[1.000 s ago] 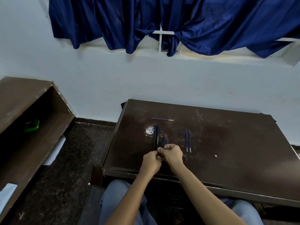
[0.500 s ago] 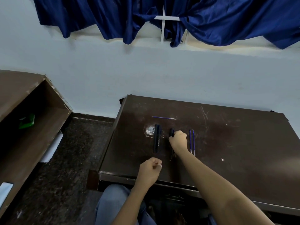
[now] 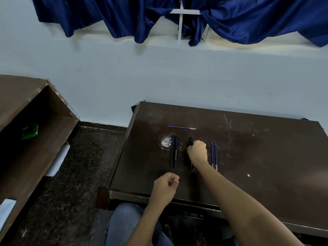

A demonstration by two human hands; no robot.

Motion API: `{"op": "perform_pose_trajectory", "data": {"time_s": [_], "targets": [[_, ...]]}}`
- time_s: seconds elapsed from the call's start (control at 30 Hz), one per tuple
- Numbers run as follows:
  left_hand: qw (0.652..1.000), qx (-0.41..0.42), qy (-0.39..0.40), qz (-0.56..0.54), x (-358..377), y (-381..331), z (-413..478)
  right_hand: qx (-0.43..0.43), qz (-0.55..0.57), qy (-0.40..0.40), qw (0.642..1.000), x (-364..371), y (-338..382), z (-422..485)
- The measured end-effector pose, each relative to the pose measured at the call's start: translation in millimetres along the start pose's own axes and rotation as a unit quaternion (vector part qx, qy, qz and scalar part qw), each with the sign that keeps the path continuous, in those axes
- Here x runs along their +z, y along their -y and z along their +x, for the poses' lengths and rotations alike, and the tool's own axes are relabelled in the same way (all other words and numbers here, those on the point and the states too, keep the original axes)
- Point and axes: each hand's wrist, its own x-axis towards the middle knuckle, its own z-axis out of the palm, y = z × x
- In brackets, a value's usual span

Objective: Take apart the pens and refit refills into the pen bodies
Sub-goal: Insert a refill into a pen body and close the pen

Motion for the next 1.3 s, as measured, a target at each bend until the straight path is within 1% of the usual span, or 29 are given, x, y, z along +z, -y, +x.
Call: {"op": "perform_pose_trajectory", "data": {"time_s": [0.07, 0.13, 0.17, 0.23, 0.3, 0.37, 0.47, 0.63, 0.7, 0.83, 0.93, 1.03, 1.13, 1.17, 1.23, 1.3], "targets": [[1.0, -0.002, 0.0, -0.004, -1.0, -0.1, -0.8, -0.025, -0.005, -0.027, 0.999, 0.2, 1.1, -5.2], [1.0, -0.004, -0.001, -0.009, -2.0, 0.0, -1.3, -0.074, -0.006, -0.059, 0.995, 2.6, 2.4, -12.1], [1.0, -0.004, -0.003, -0.011, -2.5, -0.3, -1.3, -0.097, -0.006, -0.06, 0.993, 4.8, 3.9, -16.1], [1.0, -0.005, -0.007, -0.014, -3.3, -1.3, -1.1, -0.12, -0.004, -0.027, 0.992, 12.2, 6.8, -22.7], [1.0, -0.005, -0.011, -0.013, -4.6, -2.4, -2.2, -0.103, -0.005, 0.019, 0.994, 17.9, 11.2, -29.3], [1.0, 0.0, -0.015, -0.011, -6.8, -2.3, -3.7, -0.084, -0.026, 0.043, 0.995, 20.7, 14.8, -35.2], [1.0, 0.001, -0.02, -0.008, -11.8, -0.5, -6.1, -0.058, -0.058, 0.064, 0.995, 23.6, 15.4, -43.2], [0.999, -0.01, -0.032, 0.0, -17.1, 2.4, -8.8, -0.053, -0.091, 0.075, 0.992, 23.5, 6.5, -62.6], [0.999, -0.018, -0.034, 0.004, -17.3, 0.5, -9.5, -0.048, -0.06, 0.073, 0.994, 19.8, -0.4, -71.7], [0.998, -0.04, -0.046, -0.02, -20.1, -12.2, -11.8, -0.06, 0.081, 0.077, 0.992, 9.5, -13.6, -95.9], [0.996, -0.047, -0.065, -0.044, -23.5, -27.3, -13.0, -0.119, 0.176, 0.116, 0.97, -1.1, -20.6, -122.5], [0.997, -0.033, -0.066, -0.03, -23.9, -40.0, -18.3, -0.177, 0.201, 0.159, 0.95, -14.7, -25.5, -146.4], [0.995, 0.001, -0.09, -0.034, -23.0, -46.0, -30.0, -0.186, 0.255, 0.191, 0.929, -30.3, -29.0, -155.0], [0.994, 0.01, -0.097, -0.044, -22.7, -47.1, -35.1, -0.176, 0.278, 0.188, 0.925, -35.7, -29.1, -156.4], [0.993, 0.025, -0.09, -0.068, -21.9, -48.8, -45.8, -0.146, 0.317, 0.148, 0.925, -46.7, -28.1, -158.4], [0.996, 0.044, -0.058, -0.057, -20.9, -49.0, -54.7, -0.129, 0.301, 0.098, 0.94, -58.5, -25.1, -159.8]]}}
